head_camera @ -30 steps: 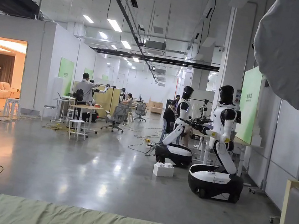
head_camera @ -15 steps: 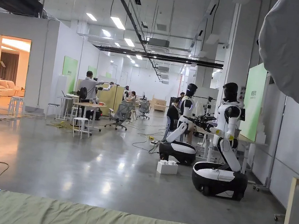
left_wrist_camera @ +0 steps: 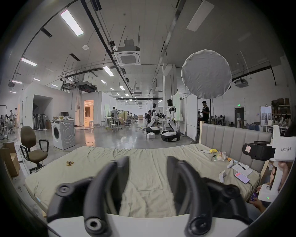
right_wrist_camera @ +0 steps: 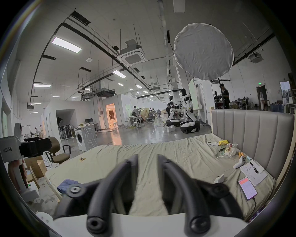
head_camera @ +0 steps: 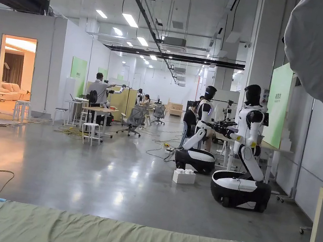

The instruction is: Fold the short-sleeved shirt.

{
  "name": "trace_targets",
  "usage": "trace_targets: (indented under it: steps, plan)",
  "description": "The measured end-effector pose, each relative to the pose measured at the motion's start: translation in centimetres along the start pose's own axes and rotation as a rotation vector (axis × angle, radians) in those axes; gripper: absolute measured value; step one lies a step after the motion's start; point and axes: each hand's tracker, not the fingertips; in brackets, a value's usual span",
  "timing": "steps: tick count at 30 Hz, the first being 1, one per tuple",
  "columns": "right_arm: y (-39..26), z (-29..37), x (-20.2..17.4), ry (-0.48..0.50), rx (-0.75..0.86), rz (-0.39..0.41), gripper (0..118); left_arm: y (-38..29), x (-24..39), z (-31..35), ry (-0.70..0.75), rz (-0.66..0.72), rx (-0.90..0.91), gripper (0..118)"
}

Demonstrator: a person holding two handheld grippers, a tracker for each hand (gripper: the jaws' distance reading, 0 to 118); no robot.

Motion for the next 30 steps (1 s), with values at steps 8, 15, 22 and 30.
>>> trace_targets:
  steps: [8,15,22,30]
  plan:
    - [0.1,0.1,-0.6,0.019,-0.004,0.028,110,0.3,-0.3,-0.3,0.004,0.009,0.013,115]
    - [-0.1,-0.3,-1.1,0.008,0.013,0.058,118,0.6,-1.2,0.0,0.022,0.024,0.033,118]
    - [0.1,-0.3,-1.1,0.008,0.034,0.07,118,0.5,-1.1,-0.2,0.04,0.017,0.015,118]
    - [0.0,-0.2,-1.1,0.009,0.023,0.077,118,0.2,-0.5,-0.4,0.031,0.0,-0.003,118]
